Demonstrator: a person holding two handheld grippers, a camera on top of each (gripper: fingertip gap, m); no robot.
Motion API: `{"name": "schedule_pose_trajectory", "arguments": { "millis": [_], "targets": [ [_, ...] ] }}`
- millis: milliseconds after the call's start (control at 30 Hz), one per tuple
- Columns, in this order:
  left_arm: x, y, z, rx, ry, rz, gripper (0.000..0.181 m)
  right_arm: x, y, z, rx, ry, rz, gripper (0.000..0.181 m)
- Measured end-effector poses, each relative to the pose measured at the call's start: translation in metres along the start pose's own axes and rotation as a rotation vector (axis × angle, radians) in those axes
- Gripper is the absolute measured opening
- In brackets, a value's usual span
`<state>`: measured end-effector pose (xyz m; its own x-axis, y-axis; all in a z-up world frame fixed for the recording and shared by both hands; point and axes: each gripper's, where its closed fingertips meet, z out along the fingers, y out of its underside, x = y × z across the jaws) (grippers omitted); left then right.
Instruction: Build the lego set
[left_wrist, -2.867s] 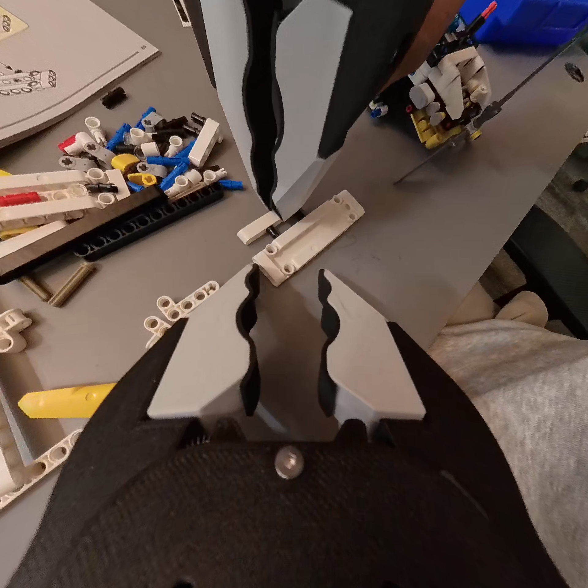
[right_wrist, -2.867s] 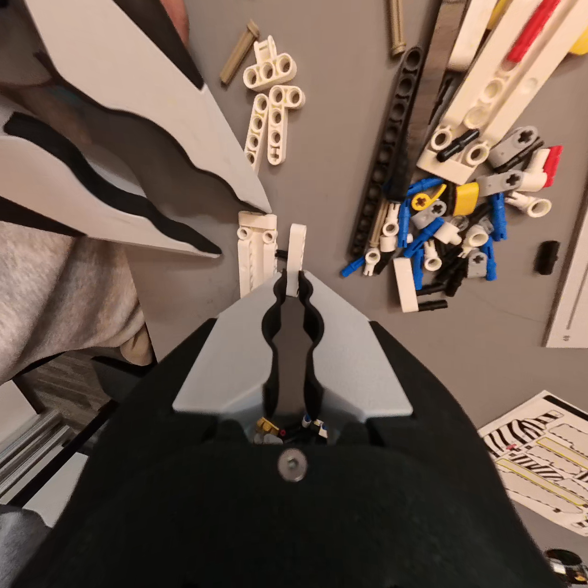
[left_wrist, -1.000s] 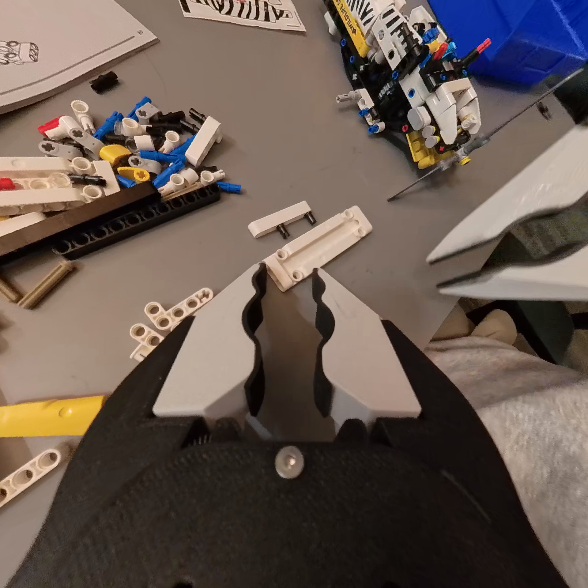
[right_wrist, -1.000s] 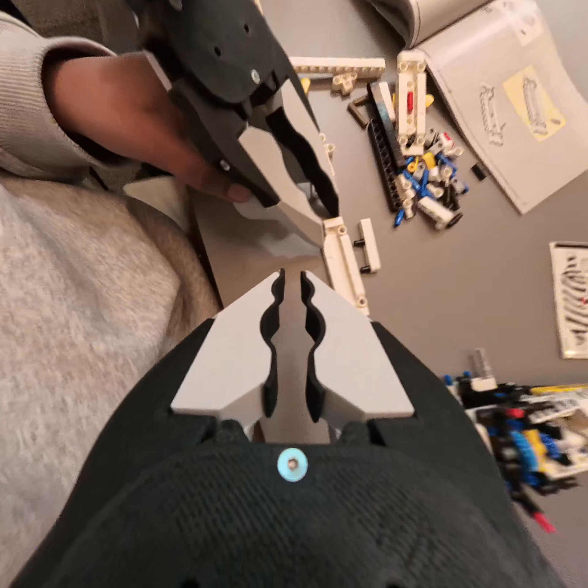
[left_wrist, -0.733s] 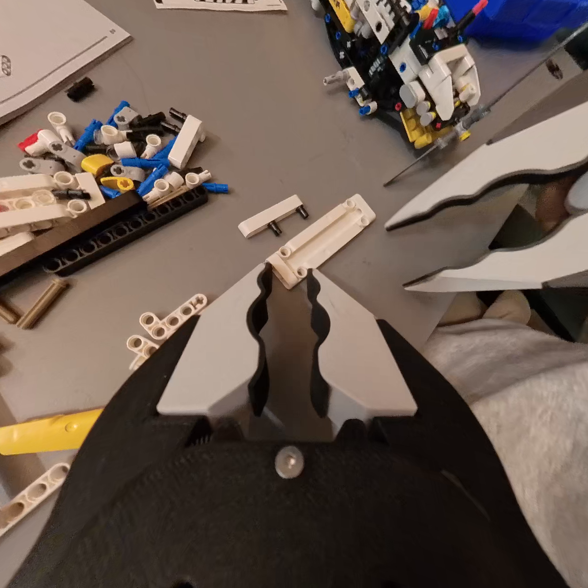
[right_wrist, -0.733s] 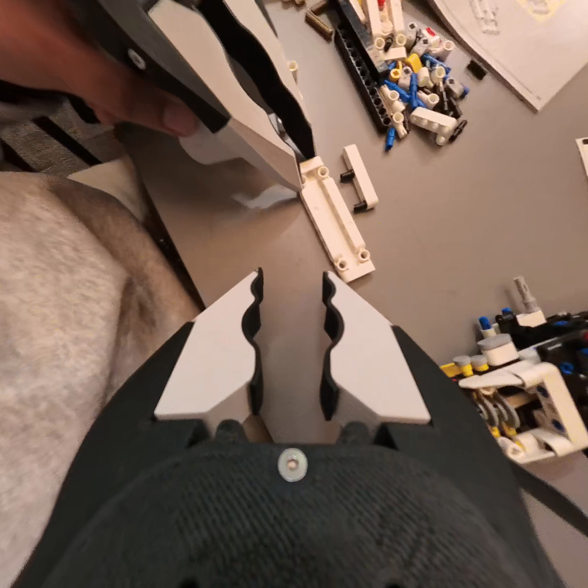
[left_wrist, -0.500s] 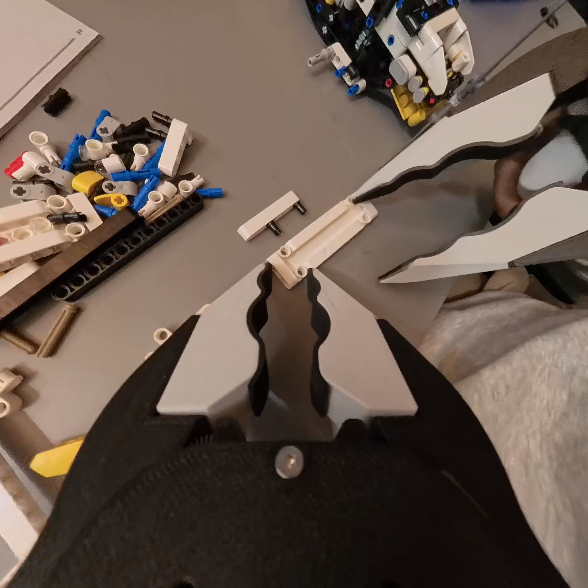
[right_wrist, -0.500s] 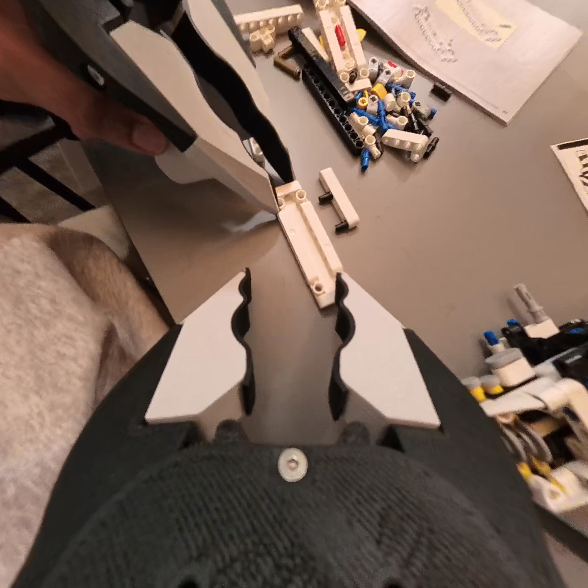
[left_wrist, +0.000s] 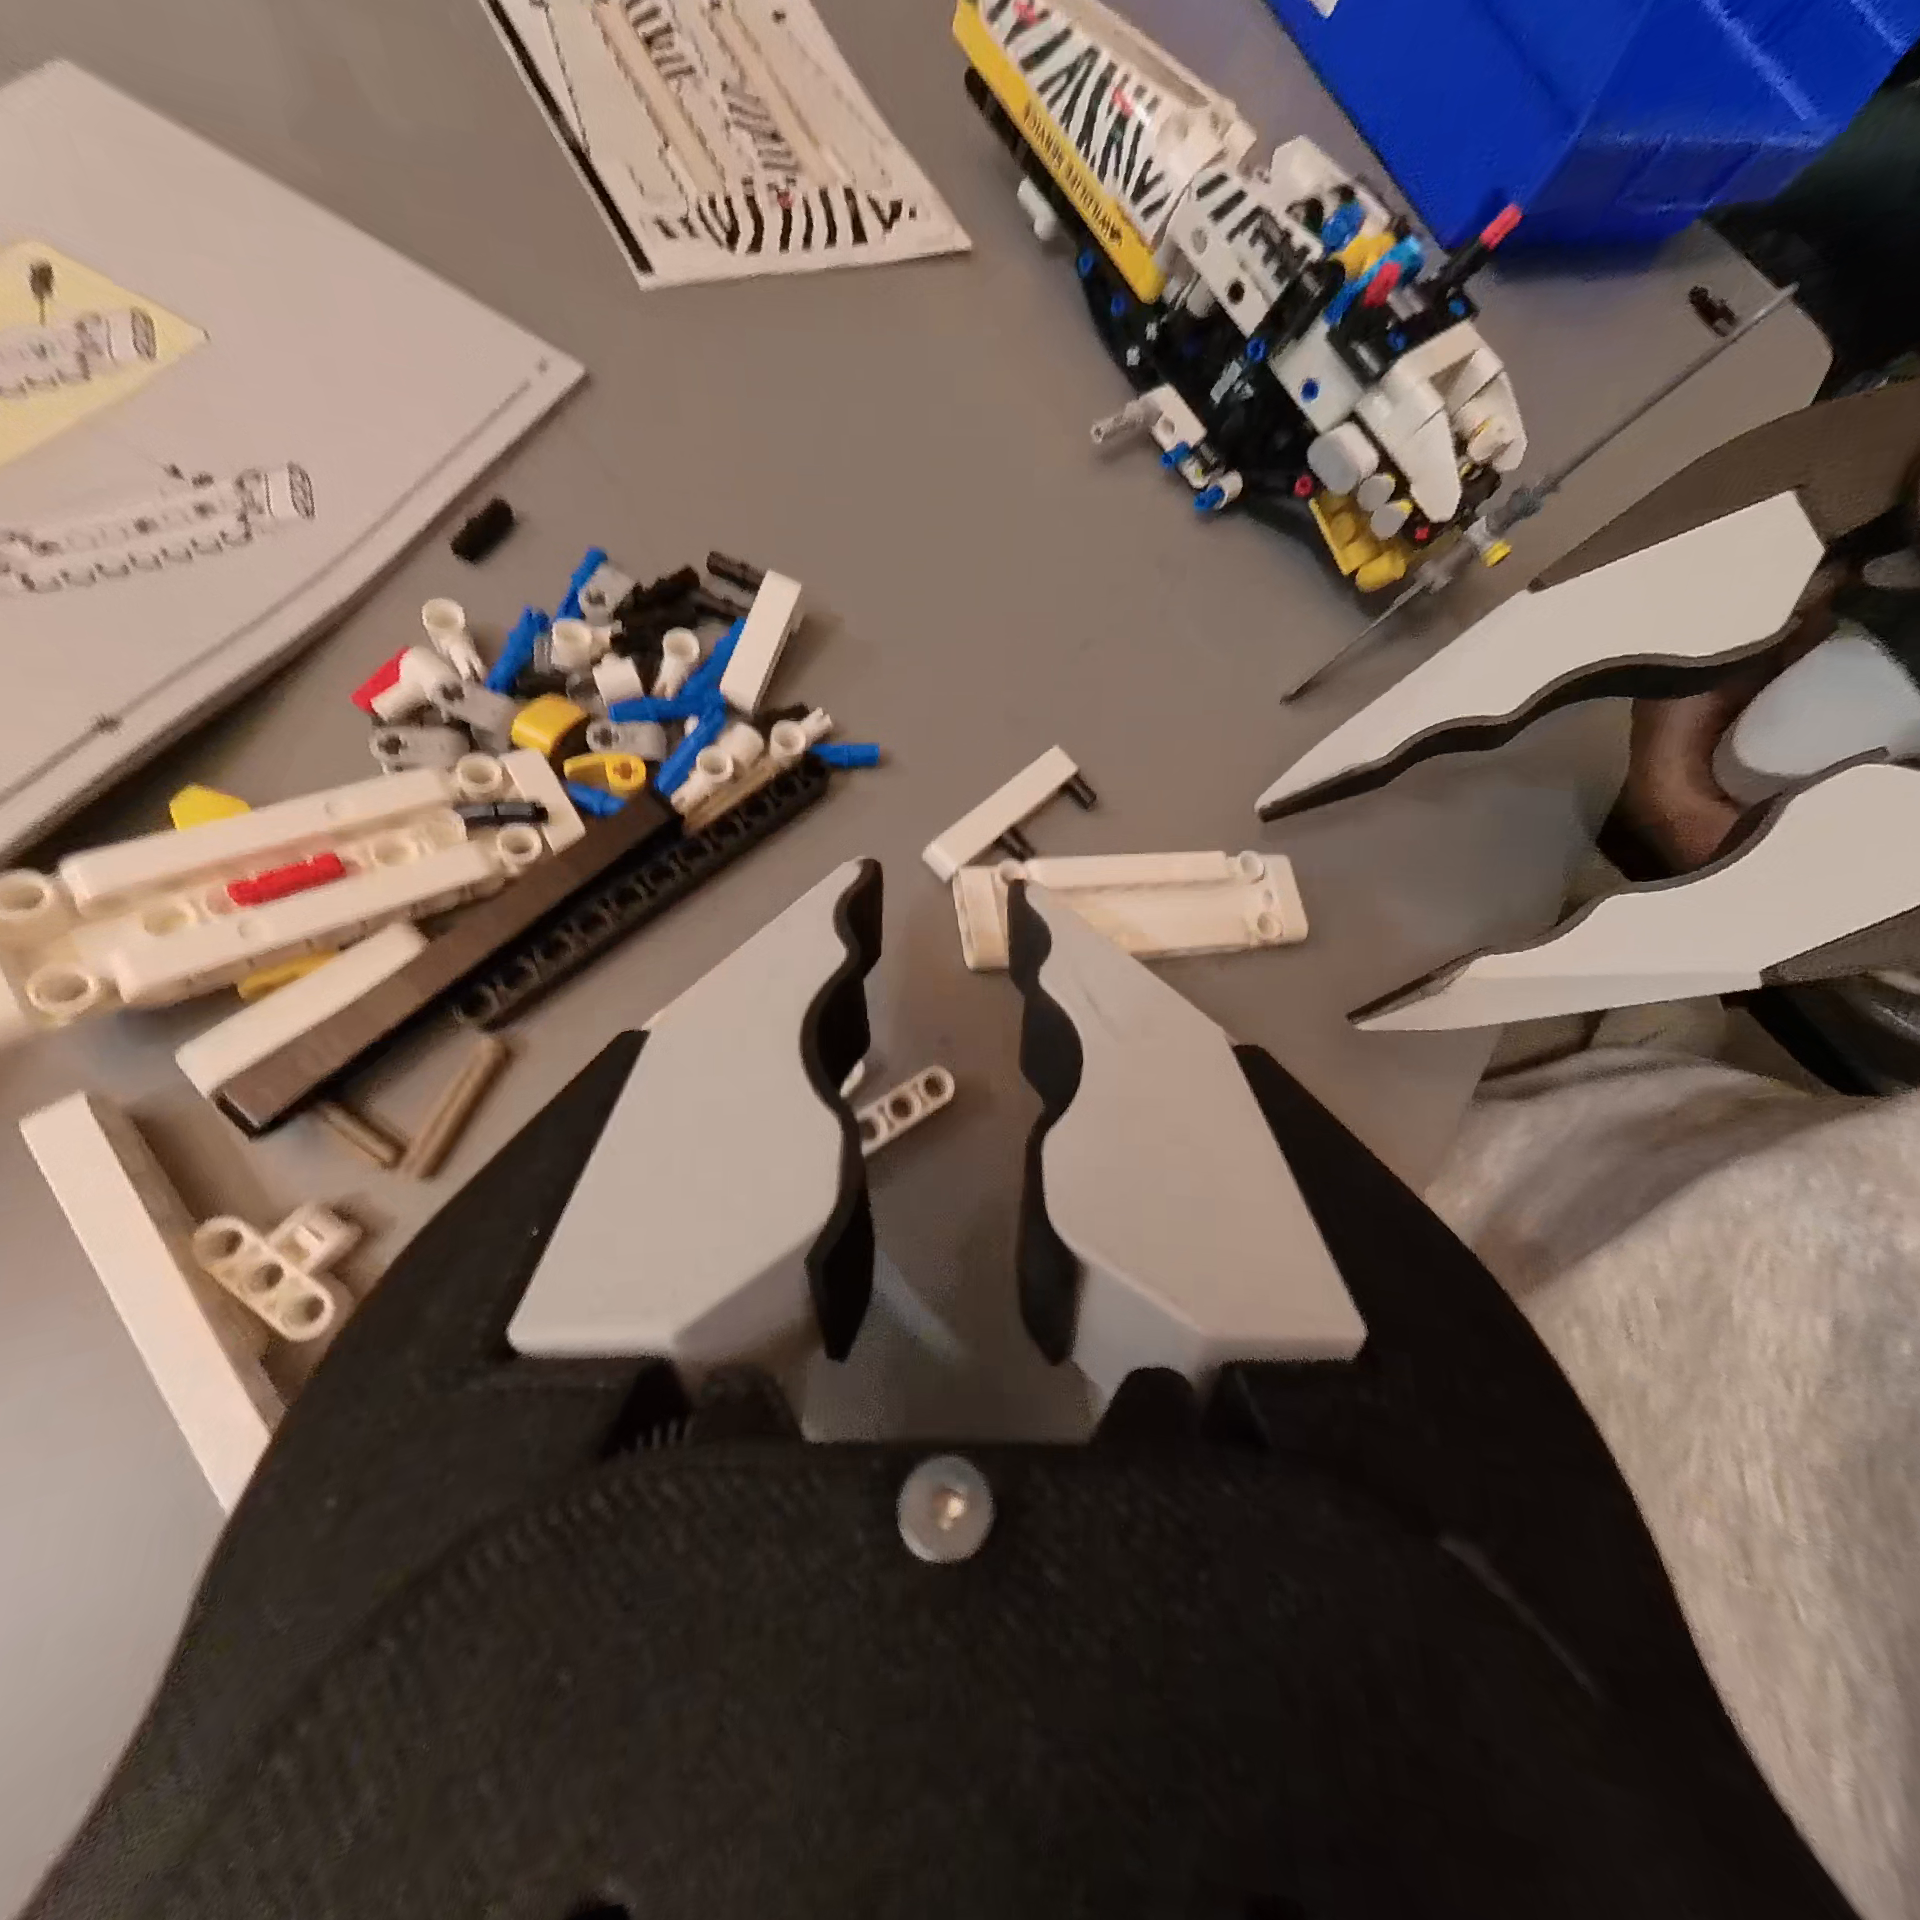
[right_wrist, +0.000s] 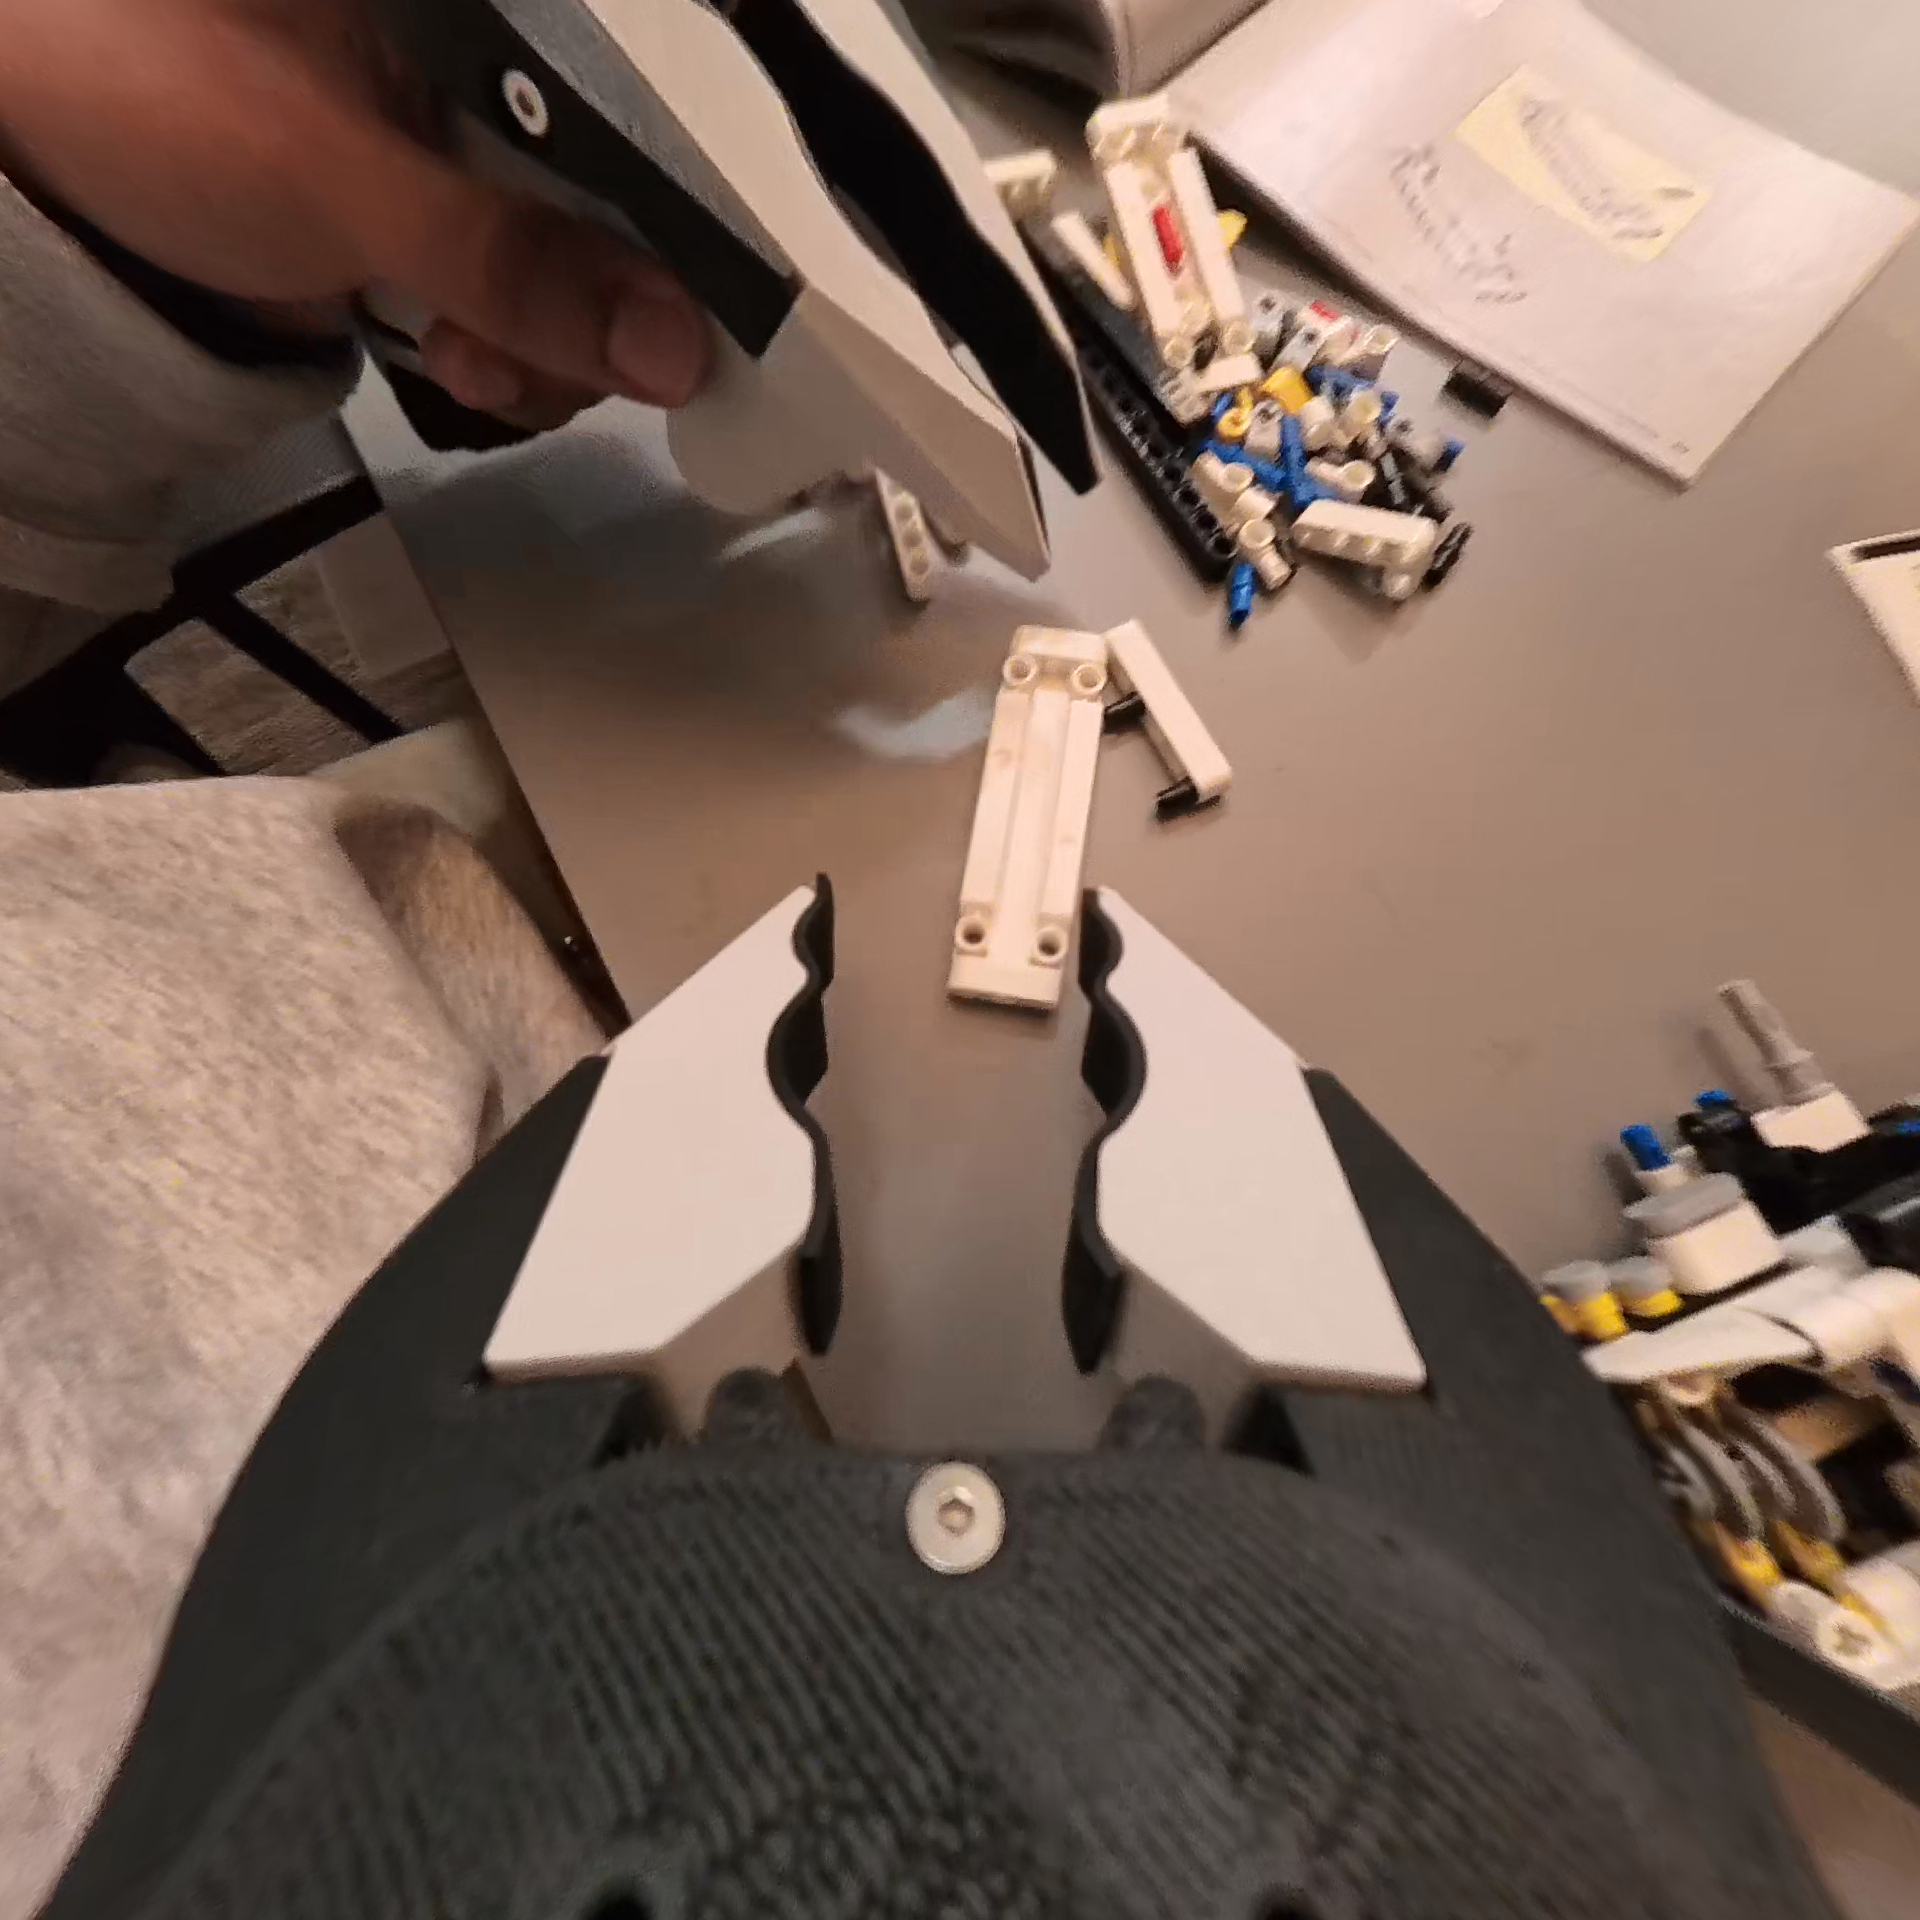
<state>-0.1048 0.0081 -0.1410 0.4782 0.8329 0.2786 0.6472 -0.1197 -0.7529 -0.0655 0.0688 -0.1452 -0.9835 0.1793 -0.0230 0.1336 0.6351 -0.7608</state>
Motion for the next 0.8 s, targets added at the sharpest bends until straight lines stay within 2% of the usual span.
{"name": "schedule_pose_trajectory", "arguments": {
  "millis": [100,233,333,500,567,633,700,800],
  "targets": [
    [-0.006,-0.006,0.007,-0.034,0.003,0.032,0.022,0.002,-0.006,0.007,0.015,0.011,-0.014,0.044],
    [0.002,-0.004,0.017,-0.12,0.1,0.081,0.023,0.005,0.009,0.021,-0.075,0.059,-0.051,0.04],
    [-0.002,0.002,0.022,-0.177,0.086,0.093,0.022,0.0,0.016,0.014,-0.085,0.024,-0.039,0.025],
    [-0.001,0.008,0.03,-0.21,0.097,0.12,0.019,0.0,0.039,-0.012,-0.174,0.005,-0.052,0.024],
    [0.003,0.01,0.031,-0.22,0.121,0.113,0.009,0.001,0.046,-0.021,-0.2,0.02,-0.066,0.024],
    [0.006,0.01,0.031,-0.219,0.139,0.094,0.008,0.002,0.051,-0.028,-0.213,0.044,-0.083,0.029],
    [0.013,0.009,0.03,-0.206,0.18,0.033,0.007,0.003,0.044,-0.034,-0.171,0.068,-0.117,0.035],
    [0.027,0.01,0.022,-0.203,0.303,-0.117,0.006,0.005,0.017,-0.042,-0.034,0.109,-0.156,0.038]
  ]
}}
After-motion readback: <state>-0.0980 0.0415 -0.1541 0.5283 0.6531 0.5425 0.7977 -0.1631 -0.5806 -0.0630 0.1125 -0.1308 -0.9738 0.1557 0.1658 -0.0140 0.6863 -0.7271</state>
